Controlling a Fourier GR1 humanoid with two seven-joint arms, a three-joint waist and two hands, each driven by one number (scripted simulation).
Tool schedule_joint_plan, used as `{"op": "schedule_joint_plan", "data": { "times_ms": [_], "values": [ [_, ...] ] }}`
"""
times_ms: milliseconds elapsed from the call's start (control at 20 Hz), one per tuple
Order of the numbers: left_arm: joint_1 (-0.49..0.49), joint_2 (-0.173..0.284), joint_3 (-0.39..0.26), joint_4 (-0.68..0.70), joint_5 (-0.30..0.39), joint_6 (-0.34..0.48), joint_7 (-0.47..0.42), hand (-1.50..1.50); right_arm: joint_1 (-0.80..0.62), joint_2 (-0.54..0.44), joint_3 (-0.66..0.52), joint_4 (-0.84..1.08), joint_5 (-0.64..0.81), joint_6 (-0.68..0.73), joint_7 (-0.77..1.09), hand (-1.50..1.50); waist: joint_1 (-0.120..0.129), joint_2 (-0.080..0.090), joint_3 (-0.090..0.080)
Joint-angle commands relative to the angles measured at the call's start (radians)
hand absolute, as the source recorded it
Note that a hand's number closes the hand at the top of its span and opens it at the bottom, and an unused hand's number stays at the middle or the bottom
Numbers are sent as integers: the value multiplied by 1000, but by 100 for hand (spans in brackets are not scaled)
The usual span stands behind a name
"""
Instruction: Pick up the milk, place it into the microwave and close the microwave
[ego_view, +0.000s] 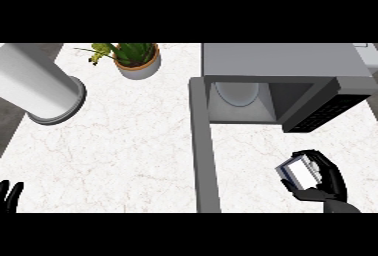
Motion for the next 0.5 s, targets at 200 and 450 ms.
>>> {"op": "schedule_joint_plan", "data": {
  "times_ms": [200, 450],
  "values": [
    [-41, -1, 15, 8, -6, 16, 16, -150, 6, 48, 38, -62, -53, 225, -66, 150, -12, -3, -2],
    [40, 12, 59, 11, 40, -48, -19, -150, -47, 99, 14, -135, -127, 139, 64, 150, -8, -7, -4]
  ]
}}
